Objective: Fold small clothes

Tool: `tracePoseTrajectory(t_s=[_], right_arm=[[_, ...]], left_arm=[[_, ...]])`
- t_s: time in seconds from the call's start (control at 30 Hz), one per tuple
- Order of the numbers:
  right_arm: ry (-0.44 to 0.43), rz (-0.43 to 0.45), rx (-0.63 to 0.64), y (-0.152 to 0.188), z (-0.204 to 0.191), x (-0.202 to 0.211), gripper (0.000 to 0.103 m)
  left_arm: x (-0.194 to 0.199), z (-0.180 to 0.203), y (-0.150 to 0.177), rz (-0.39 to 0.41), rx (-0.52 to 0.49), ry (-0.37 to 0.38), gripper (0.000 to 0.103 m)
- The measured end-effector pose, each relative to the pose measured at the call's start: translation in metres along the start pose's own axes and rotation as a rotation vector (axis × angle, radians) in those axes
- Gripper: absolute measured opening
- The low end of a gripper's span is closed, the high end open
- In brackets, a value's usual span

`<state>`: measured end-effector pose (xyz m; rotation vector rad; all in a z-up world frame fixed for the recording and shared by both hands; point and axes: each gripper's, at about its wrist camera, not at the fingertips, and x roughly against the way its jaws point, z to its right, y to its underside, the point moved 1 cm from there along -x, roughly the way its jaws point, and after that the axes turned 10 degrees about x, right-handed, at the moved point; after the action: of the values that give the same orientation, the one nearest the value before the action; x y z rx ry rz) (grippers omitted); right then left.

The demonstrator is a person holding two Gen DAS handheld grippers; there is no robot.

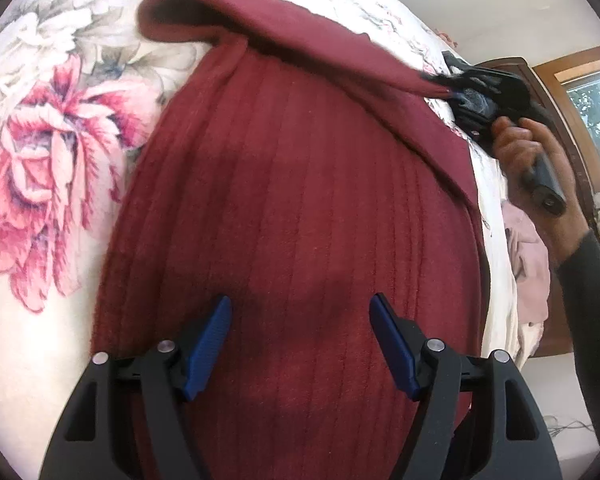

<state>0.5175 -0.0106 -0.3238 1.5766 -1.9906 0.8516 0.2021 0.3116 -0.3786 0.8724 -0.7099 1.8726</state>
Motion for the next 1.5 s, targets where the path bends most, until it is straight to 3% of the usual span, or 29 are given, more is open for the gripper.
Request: tracePoseTrajectory(t_s=[0.33,0.47,0.8,1.1,1.2,1.27,1.37,1.5], right_arm=[[0.062,0.158,-0.026,-0.007,0.042,0.099,0.005],[0.079,0.186,-0.063,0.000,0.065,0.114,0.005],[0.100,0.188,-0.142,0.021,0.122,0.111,0.005],[0.086,0.174,-0.164,0.027,0.150,0.097,0.005],[0.116,0.183,-0.147,0.026,0.157,0.100,0.007],[0.136,0.257,-0.163,0.024,0.164,0.121,0.011],[0.099,0.300,-0.137,0.019,0.160,0.144,0.011],[0.069,0.243,-0.050,0.011,0.139,0.137,0.016]], left_arm=[[0.015,-0.002,-0.001,-0.008,0.020,-0.010,0.072],[0.027,-0.002,-0.004,0.011,0.021,-0.008,0.072],[0.054,-0.003,-0.037,0.072,0.032,0.007,0.072],[0.052,0.014,-0.062,0.091,-0.010,0.001,0.072],[0.050,0.025,-0.082,0.100,-0.035,0.005,0.072],[0.052,0.033,-0.102,0.120,-0.050,0.015,0.072],[0.053,0.045,-0.144,0.144,-0.055,0.038,0.072],[0.041,0.051,-0.203,0.156,-0.013,0.079,0.072]])
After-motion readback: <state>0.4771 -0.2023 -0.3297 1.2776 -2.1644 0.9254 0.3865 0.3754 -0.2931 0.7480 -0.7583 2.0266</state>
